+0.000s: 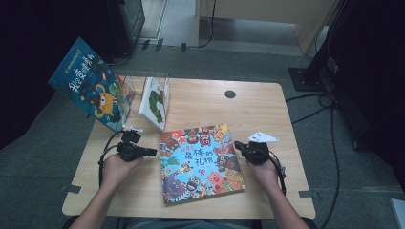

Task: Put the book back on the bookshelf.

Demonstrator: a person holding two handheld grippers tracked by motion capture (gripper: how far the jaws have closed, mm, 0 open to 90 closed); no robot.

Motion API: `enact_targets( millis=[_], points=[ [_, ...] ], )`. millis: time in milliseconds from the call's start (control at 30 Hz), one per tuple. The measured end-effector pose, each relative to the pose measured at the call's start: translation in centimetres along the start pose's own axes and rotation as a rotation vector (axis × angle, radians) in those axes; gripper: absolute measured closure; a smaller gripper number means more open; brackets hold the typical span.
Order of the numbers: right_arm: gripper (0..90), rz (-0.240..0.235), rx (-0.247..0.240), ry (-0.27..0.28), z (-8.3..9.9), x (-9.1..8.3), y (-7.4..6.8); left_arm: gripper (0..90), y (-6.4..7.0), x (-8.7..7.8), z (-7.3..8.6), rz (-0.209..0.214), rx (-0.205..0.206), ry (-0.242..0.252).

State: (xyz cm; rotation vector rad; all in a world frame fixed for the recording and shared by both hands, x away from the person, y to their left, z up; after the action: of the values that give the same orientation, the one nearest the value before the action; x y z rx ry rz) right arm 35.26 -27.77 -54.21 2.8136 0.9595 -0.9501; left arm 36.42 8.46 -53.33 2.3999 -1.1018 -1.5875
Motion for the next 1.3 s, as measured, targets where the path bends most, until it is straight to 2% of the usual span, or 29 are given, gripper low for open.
enact_targets(
  millis=[167,233,367,467,667,733,933,1033,1300],
  points=[
    [90.0,0.006,0.004,-0.012,1.1,-0.9,-0.9,90.0,-0.7,0.5,-0.8,-0.011,0.015,-0.019],
    [90.0,0.013,-0.005,-0.022,1.6,-1.1,-1.1,90.0,-1.0,0.6,-1.3,-0.012,0.015,-0.006],
    [90.0,0.026,0.012,-0.028,2.1,-1.5,-1.2,90.0,-1.4,0.8,-2.2,-0.01,0.017,0.001],
    [90.0,0.016,0.036,-0.03,2.5,-2.1,-1.8,90.0,-1.4,1.0,-2.2,0.004,0.016,-0.007],
    [90.0,0.013,0.01,-0.025,3.3,-3.0,-3.4,90.0,-0.9,1.4,-2.0,0.014,0.027,-0.023],
    [90.0,0.027,-0.003,-0.033,3.5,-3.1,-3.3,90.0,-0.5,1.5,-1.9,0.02,0.035,-0.031],
    [90.0,0.071,0.022,-0.035,3.9,-2.9,-2.0,90.0,-0.1,1.5,-1.6,0.029,0.04,-0.037],
    [90.0,0.061,0.045,-0.021,3.5,-2.3,-1.7,90.0,-0.1,1.5,-1.4,0.029,0.037,-0.043],
    [90.0,0.053,0.016,-0.037,2.5,-0.4,-1.0,90.0,0.7,1.3,-0.1,0.033,0.043,-0.049]
  ],
)
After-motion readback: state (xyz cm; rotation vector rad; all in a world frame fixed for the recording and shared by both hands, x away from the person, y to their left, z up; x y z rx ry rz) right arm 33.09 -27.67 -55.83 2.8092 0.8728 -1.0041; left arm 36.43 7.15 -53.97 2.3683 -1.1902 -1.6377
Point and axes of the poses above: each handheld gripper's, and its own axes: x roughly forward along the jaws, z roughly out of its underside, y roughly to its right, the point moved 7 cm from there along x, roughly forward along the jaws, and after that the axes turned 3 degrees about -z, right-handed, at the moved point
